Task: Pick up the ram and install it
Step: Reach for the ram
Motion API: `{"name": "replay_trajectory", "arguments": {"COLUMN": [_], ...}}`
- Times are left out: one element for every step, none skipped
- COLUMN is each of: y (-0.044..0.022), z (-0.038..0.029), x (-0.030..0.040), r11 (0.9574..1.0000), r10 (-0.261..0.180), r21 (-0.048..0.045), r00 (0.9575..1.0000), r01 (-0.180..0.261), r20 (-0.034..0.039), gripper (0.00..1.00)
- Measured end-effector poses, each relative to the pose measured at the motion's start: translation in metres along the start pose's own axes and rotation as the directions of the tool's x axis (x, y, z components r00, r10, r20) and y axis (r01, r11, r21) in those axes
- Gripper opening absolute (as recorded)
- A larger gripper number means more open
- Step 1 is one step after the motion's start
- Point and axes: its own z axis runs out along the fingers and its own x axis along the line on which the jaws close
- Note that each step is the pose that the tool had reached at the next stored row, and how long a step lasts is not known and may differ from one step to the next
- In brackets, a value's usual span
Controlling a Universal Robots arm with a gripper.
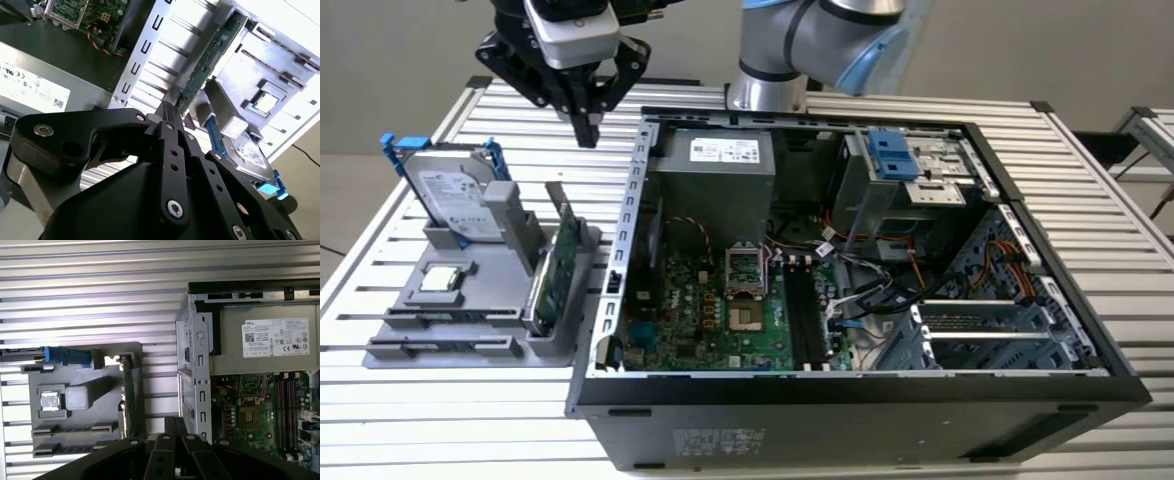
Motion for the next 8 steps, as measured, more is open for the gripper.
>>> {"name": "replay_trajectory", "arguments": {"y": [-0.0002,-0.0004,-0.0006,-0.0009,-0.001,-0.0012,-0.0013,-0.0015], "z": [0.0,-0.0001,-0.0001,-0.0001,-0.0001,-0.0002,-0.0002,-0.0002], "x": [0.001,0.0018,0.0028,0.0038,0.0048,0.0057,0.0067,0.0079], "r11": [1.0,1.0,1.0,1.0,1.0,1.0,1.0,1.0], "r10": [0.0,0.0,0.0,0.0,0.0,0.0,0.0,0.0], "r21": [0.0,0.0001,0.0001,0.0,0.0,0.0001,0.0,0.0], "r00": [1.0,1.0,1.0,1.0,1.0,1.0,1.0,1.0], "r01": [0.0,0.0,0.0,0.0,0.0,0.0,0.0,0.0], "r20": [0.0,-0.0001,0.0,0.0,0.0,-0.0001,0.0,0.0], "gripper": [0.0,0.0,0.0,0.0,0.0,0.0,0.0,0.0]}}
